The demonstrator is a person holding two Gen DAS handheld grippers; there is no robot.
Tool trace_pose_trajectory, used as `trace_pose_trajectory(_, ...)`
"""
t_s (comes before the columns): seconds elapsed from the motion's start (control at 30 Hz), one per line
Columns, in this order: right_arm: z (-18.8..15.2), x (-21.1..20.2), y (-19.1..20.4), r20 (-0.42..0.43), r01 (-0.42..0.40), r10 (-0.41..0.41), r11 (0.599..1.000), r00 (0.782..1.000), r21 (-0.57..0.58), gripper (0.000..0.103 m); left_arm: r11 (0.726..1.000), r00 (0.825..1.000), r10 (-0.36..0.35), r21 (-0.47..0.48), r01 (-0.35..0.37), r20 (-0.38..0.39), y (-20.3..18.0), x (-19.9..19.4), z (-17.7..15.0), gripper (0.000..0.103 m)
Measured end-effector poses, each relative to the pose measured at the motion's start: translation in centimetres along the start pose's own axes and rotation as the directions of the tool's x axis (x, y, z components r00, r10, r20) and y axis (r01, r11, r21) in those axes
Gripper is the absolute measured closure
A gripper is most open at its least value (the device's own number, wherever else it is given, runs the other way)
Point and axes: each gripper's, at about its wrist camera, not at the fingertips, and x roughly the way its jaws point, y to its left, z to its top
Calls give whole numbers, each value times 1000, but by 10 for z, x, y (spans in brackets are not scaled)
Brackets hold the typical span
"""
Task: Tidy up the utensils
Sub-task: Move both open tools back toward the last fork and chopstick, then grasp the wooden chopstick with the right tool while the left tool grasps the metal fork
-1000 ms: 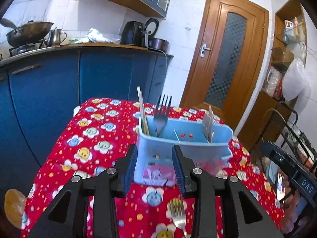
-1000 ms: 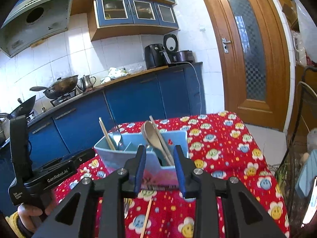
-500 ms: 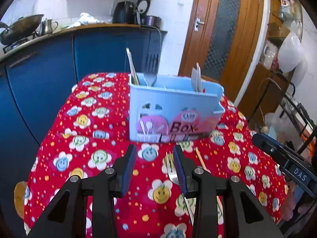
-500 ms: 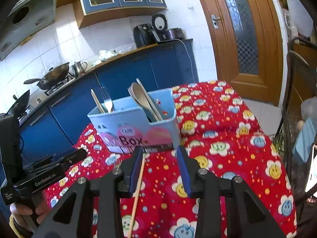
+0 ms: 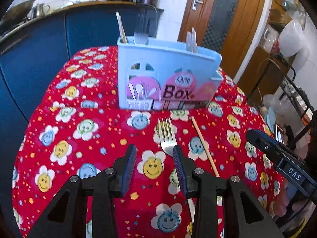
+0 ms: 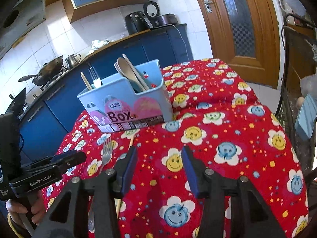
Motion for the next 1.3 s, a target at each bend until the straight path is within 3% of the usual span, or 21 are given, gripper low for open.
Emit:
trace_pose_trajectory(0.13,-4,2,-6,-9,-3,3,1000,1000,18,53,999,998,-40,-28,38,-54,1,9,-4,64)
trace_pose_trajectory(0.53,-12,5,-24,-17,-17,18,998,1000,65,50,997,986,-71,-40,66,-153,-10,26,-10,64)
trace_pose_trajectory(0.67,-13,5,-28,-19,-23,24,997,1000,78,50,999,983,-47,-7,47,-180,-17,30,-9,66)
trace_pose_trajectory(0.8,-14,4,-30,-17,-25,26,996,1000,84,49,998,962,-31,46,45,-271,-26,37,1,67)
trace_pose_trajectory(0.93,-15,4,-31,-16,-30,31,996,999,88,48,993,933,-2,109,44,-359,-32,48,13,76)
trace_pose_trajectory(1.1,-15,4,-31,-15,-29,30,995,999,92,48,988,912,19,146,45,-409,-38,57,19,89)
trace_pose_trajectory(1.2,-15,3,-32,-14,-29,31,995,999,93,48,991,913,8,127,48,-408,-39,59,22,94)
trace_pose_trajectory(1.3,-15,3,-32,-15,-27,29,996,999,91,48,993,925,-20,100,63,-379,-31,55,19,96)
